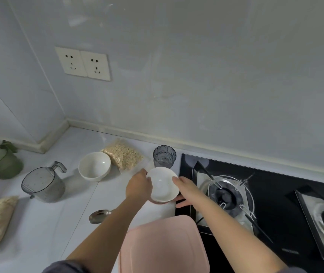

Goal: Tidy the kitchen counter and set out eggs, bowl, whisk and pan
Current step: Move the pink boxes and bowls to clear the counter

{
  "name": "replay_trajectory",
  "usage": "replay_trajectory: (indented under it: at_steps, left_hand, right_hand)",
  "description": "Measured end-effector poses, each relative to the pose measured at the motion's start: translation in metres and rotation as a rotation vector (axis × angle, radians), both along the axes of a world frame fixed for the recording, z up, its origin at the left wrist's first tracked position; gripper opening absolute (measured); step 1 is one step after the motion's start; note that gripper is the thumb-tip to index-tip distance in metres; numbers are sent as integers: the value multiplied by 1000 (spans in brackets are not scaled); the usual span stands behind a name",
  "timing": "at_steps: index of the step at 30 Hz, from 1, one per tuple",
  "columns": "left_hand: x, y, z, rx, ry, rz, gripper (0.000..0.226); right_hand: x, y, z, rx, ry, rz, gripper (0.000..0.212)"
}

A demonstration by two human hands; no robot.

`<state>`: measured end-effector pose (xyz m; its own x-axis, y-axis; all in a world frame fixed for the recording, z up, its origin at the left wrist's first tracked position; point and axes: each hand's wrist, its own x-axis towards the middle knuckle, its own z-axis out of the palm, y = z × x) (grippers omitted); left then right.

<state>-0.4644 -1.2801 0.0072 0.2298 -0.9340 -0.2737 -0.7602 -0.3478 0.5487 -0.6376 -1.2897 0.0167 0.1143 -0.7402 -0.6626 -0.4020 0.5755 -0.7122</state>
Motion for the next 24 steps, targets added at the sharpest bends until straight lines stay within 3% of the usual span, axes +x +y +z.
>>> replay_trajectory:
  at_steps: [15,24]
  left_hand:
    - [4,-6,-17,-6,47,63,15]
    - [8,-2,-26,68,119,115,26]
  right_hand:
    - [9,-12,-26,-13,120,64,44]
    - [18,-13,-23,94,82,61,45]
